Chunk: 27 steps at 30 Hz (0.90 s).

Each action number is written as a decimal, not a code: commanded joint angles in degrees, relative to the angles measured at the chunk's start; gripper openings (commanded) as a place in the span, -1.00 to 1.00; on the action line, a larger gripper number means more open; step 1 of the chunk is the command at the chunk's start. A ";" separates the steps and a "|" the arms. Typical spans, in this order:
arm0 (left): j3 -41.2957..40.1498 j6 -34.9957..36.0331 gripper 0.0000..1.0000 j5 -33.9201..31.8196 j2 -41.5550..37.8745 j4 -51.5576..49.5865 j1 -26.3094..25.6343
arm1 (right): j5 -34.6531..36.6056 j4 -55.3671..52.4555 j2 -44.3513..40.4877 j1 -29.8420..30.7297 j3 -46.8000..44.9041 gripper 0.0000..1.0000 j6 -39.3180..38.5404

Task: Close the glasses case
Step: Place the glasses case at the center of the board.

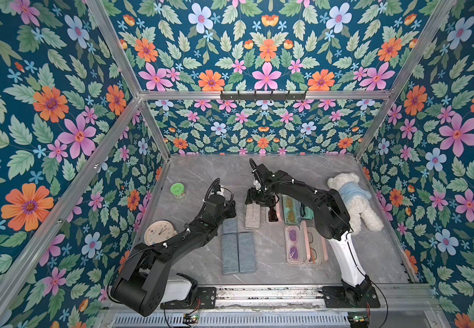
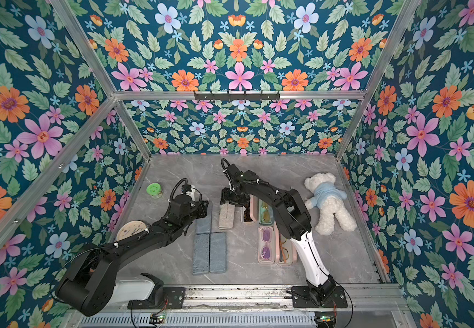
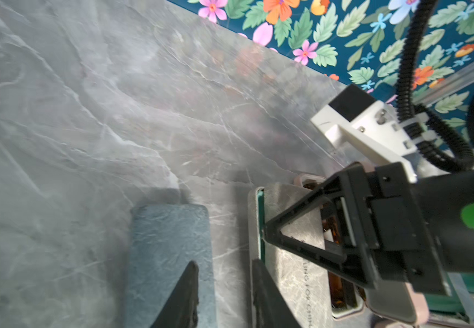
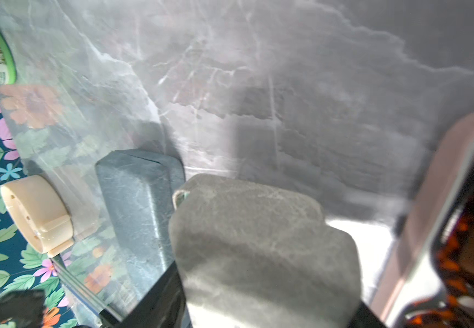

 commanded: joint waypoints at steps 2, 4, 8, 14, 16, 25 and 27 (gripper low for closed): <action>0.27 -0.37 -0.30 -0.82 0.64 1.64 0.09 | -2.10 -2.18 1.78 0.76 2.94 0.10 -0.53; 0.44 -0.35 -0.31 -0.55 1.03 1.64 0.09 | -2.31 -2.81 2.66 1.27 4.55 0.10 -0.59; 0.44 -0.22 -0.31 -0.63 1.16 1.64 0.09 | -2.39 -4.67 4.39 2.03 7.28 0.10 -1.00; 0.53 -0.13 -0.31 -0.54 1.42 1.64 0.17 | -2.74 -5.05 4.76 2.32 7.17 0.11 -0.82; 0.53 -0.05 -0.31 -0.54 1.60 1.64 0.17 | -3.19 -5.01 4.67 2.36 7.12 0.14 -0.79; 0.62 0.21 -0.31 -0.56 1.77 1.56 0.13 | -6.38 -2.35 2.60 2.42 4.99 0.41 0.98; 0.71 0.22 -0.31 -0.46 1.90 1.47 0.17 | -6.96 -1.59 2.08 2.40 4.28 0.47 1.44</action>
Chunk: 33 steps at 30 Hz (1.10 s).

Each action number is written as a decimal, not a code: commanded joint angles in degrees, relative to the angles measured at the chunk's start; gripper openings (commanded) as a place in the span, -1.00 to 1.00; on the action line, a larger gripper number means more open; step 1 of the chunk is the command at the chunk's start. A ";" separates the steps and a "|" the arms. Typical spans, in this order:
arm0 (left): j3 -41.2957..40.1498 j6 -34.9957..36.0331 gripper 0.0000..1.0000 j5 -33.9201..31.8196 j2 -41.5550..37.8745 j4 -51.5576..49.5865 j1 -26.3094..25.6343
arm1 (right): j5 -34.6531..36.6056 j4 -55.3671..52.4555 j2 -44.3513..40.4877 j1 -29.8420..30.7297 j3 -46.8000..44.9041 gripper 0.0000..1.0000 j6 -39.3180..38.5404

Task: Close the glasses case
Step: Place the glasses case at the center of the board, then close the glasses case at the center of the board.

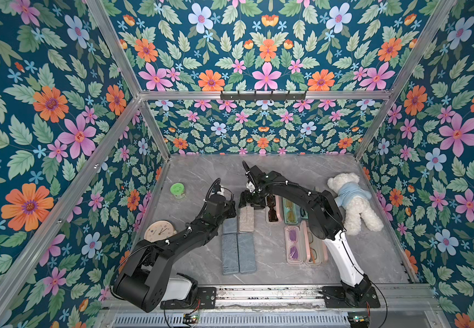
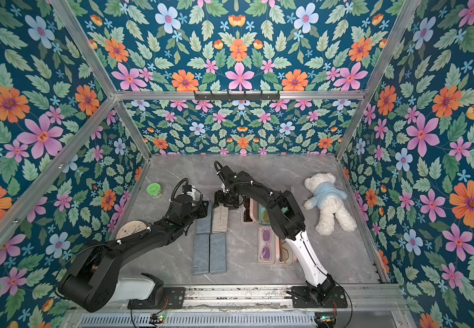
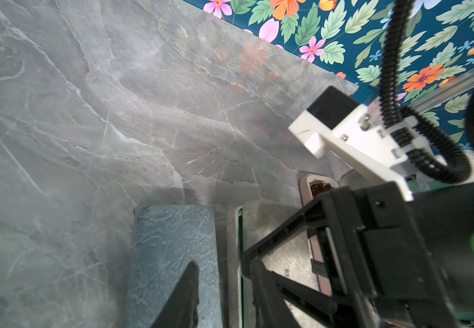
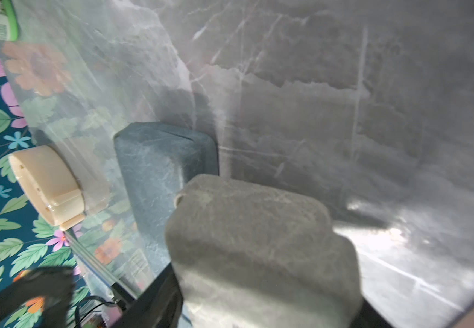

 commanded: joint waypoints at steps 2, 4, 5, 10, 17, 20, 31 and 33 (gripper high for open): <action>0.47 0.31 -0.31 -0.41 0.21 0.90 0.06 | -2.95 2.25 -1.65 0.15 -1.15 0.52 2.15; 0.51 0.33 -0.31 -0.33 0.33 0.91 0.05 | -3.24 2.88 -2.20 0.15 -1.78 0.55 2.34; 0.60 0.39 -0.31 -0.24 0.42 0.79 0.05 | -3.29 3.07 -2.53 0.14 -2.00 0.57 2.42; 0.69 0.48 -0.31 0.01 0.53 0.61 0.07 | -3.81 2.73 -2.55 0.18 -1.88 0.73 2.24; 0.62 0.63 -0.31 1.22 0.88 1.41 0.07 | -3.97 5.68 -7.71 -0.80 -6.24 0.78 1.94; 0.42 0.66 -0.28 2.70 0.88 2.50 0.06 | -3.93 7.80 -12.24 -1.36 -10.04 0.83 1.57; 1.66 1.18 -0.15 10.70 4.73 5.99 -0.79 | -4.87 11.08 -29.62 -8.77 -27.52 0.84 -1.83; 2.58 1.29 -0.15 12.20 6.28 6.21 -1.31 | -5.12 11.52 -32.37 -10.63 -31.02 0.82 -3.02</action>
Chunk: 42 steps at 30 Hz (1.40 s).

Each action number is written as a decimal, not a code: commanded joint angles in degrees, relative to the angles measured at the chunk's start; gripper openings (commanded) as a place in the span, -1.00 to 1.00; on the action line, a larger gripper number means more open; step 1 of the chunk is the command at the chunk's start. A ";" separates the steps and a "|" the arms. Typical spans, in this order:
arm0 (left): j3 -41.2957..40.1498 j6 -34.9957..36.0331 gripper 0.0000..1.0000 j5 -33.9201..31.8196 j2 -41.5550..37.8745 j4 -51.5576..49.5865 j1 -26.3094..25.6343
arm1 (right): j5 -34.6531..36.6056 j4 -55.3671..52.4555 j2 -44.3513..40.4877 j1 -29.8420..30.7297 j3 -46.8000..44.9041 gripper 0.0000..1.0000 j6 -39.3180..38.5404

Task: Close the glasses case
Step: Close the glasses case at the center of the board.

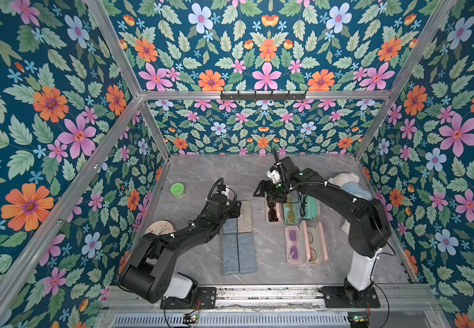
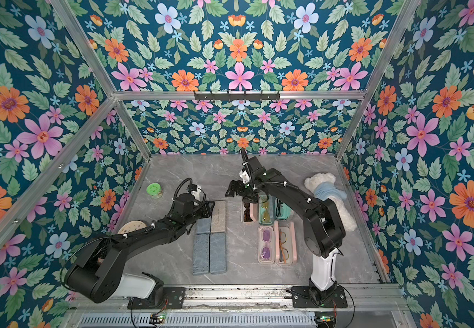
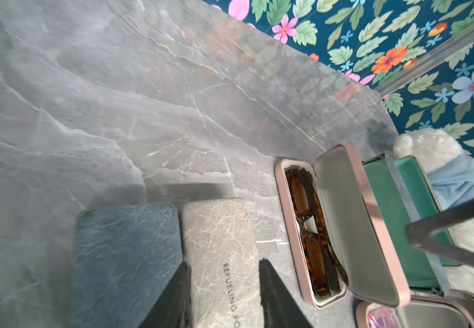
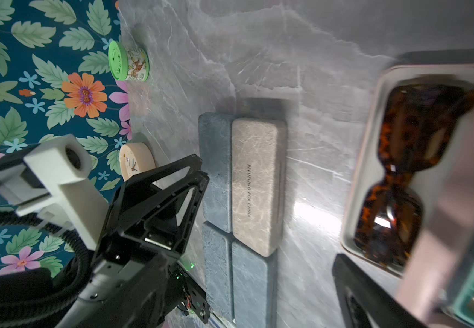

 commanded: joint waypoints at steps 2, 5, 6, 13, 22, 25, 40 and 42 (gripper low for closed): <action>2.27 1.23 -0.09 5.28 2.77 2.33 -1.26 | -1.28 1.86 -4.87 -2.95 -5.59 0.81 -3.68; 5.22 1.55 -0.03 7.75 5.68 0.97 -2.32 | -1.94 2.16 -6.86 -4.40 -8.52 0.77 -5.90; 6.19 1.54 -0.02 8.08 6.64 0.38 -2.75 | -2.04 2.14 -7.17 -4.58 -9.23 0.75 -6.52; 16.93 3.03 0.01 6.70 14.53 -9.89 -6.23 | -3.99 4.53 -7.22 -6.07 -12.85 0.57 -9.06; 24.97 4.44 -0.06 5.31 21.62 -15.70 -6.57 | -3.71 7.60 -6.01 -6.22 -14.96 0.48 -11.61; 27.22 4.48 -0.10 5.04 23.65 -16.15 -6.57 | -3.36 9.12 -6.22 -6.23 -16.00 0.45 -11.92; 30.84 4.66 -0.23 6.23 28.99 -14.77 -7.37 | -1.87 16.40 -7.20 -6.20 -21.22 0.15 -11.36; 30.84 4.70 -0.23 6.44 29.18 -14.44 -7.37 | -2.11 16.62 -6.20 -6.22 -21.24 0.10 -11.27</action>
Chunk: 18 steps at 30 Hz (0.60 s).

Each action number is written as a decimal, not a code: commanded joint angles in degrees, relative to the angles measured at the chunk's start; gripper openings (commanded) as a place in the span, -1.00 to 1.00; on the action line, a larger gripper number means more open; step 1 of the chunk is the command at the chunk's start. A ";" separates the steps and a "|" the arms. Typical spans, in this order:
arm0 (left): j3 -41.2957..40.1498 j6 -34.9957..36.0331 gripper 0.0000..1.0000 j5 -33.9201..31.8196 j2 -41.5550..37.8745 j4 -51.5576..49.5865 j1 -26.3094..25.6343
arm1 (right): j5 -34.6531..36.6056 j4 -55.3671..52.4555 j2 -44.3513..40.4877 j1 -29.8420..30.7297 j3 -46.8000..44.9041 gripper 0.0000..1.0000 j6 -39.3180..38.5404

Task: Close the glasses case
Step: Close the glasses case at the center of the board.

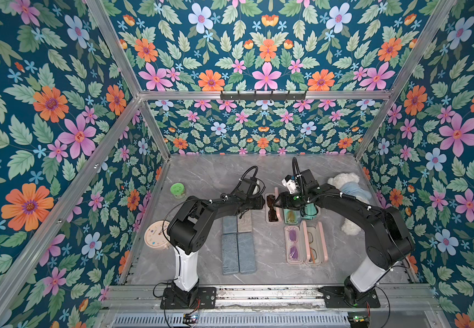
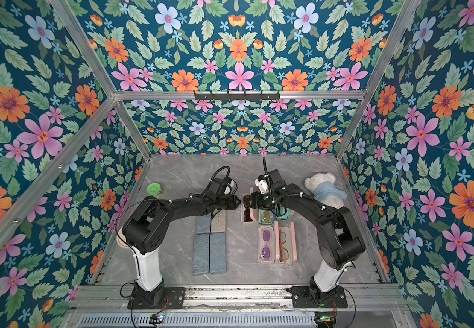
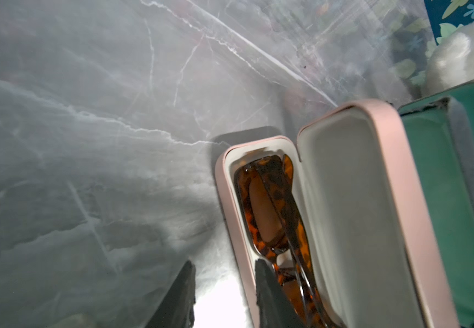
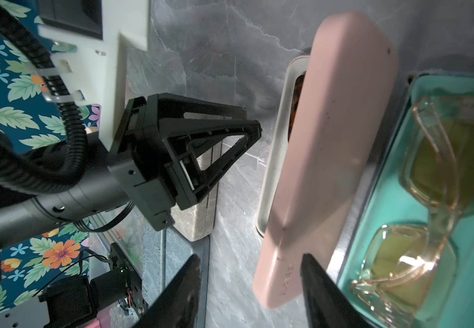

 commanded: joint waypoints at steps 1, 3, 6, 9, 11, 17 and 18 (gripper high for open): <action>0.19 0.57 -0.22 0.21 0.34 1.16 -0.05 | -0.09 2.07 1.32 0.01 -0.12 0.07 0.55; 0.29 0.66 -0.23 0.39 0.51 1.25 -0.08 | -0.16 2.37 1.70 0.08 -0.20 0.04 0.64; 0.51 0.75 -0.25 0.33 1.10 1.11 -0.25 | -0.25 3.03 1.81 0.08 -0.43 0.00 0.91; 0.90 0.90 -0.26 0.28 1.78 0.86 -0.51 | -0.45 3.53 1.91 0.04 -0.69 -0.02 1.19; 1.27 1.10 -0.26 0.05 2.11 0.47 -0.86 | -0.75 3.76 2.26 0.07 -0.82 -0.03 1.30; 2.24 1.71 -0.37 -0.82 3.29 -1.16 -1.38 | -0.93 4.06 3.30 0.35 -0.82 -0.08 1.41; 2.28 1.71 -0.40 -1.09 3.31 -1.33 -1.45 | -0.96 4.18 3.42 0.36 -0.91 -0.08 1.36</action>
